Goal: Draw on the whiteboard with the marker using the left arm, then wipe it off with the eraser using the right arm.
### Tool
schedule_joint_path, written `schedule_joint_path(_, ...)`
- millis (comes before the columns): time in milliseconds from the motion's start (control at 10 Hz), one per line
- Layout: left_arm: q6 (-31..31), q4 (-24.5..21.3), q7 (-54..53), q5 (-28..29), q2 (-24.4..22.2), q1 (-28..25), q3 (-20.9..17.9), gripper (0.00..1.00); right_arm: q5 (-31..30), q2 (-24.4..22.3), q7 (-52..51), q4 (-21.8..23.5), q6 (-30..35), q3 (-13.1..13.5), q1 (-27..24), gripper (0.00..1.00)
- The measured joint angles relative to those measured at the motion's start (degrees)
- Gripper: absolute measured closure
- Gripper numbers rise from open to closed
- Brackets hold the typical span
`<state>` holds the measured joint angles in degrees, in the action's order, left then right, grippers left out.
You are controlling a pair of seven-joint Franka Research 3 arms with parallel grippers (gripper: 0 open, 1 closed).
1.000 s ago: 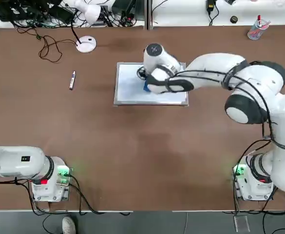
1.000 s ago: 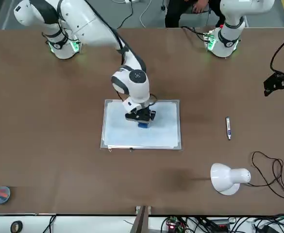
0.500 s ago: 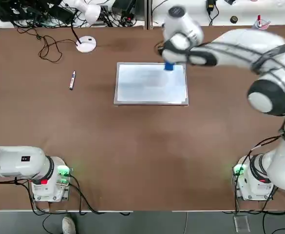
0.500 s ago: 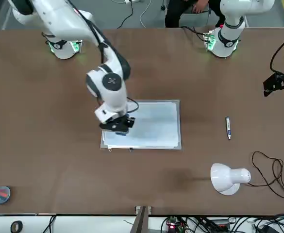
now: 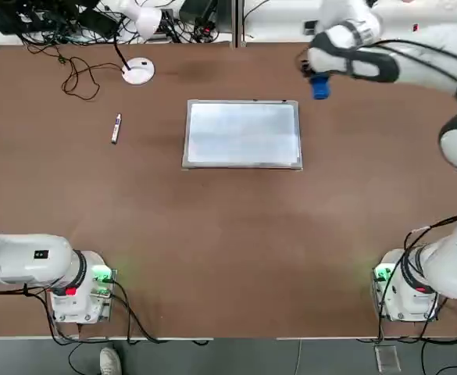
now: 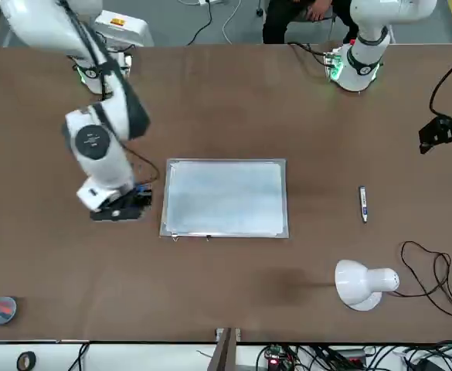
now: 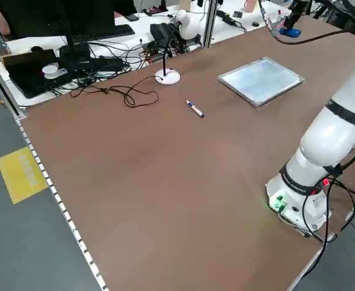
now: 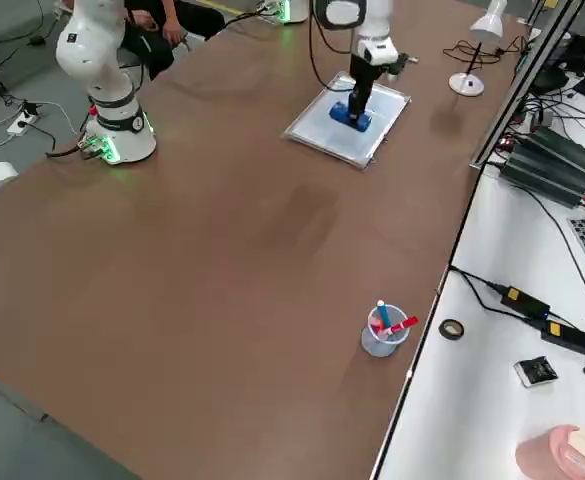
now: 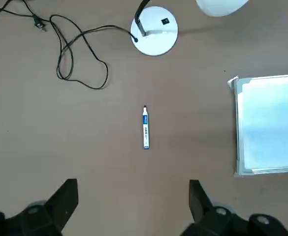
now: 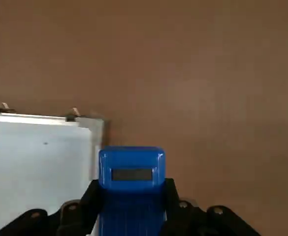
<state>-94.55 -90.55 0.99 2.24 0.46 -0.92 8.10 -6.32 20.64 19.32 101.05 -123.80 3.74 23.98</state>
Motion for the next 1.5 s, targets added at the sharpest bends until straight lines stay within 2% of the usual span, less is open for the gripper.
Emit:
schedule_joint_path(500,0.0,-0.1,0.0,0.0,0.1,0.0,0.0,0.0,-1.1,-6.5,-14.3,9.9,-4.2,0.0,-10.3,0.44)
schedule_joint_path(800,-0.1,-0.1,0.0,0.0,0.4,0.0,0.0,0.0,-1.4,-9.2,-16.9,18.9,-15.6,0.0,-15.3,0.44)
schedule_joint_path(1100,-0.2,-0.1,0.0,0.0,0.9,0.0,0.0,0.0,-1.6,-9.1,-17.4,25.3,-25.5,0.0,-19.9,0.44)
schedule_joint_path(1500,-0.3,0.2,-0.3,0.0,0.9,0.1,0.0,0.0,-1.6,-4.7,-17.5,28.0,-34.5,-0.1,-24.2,0.44)
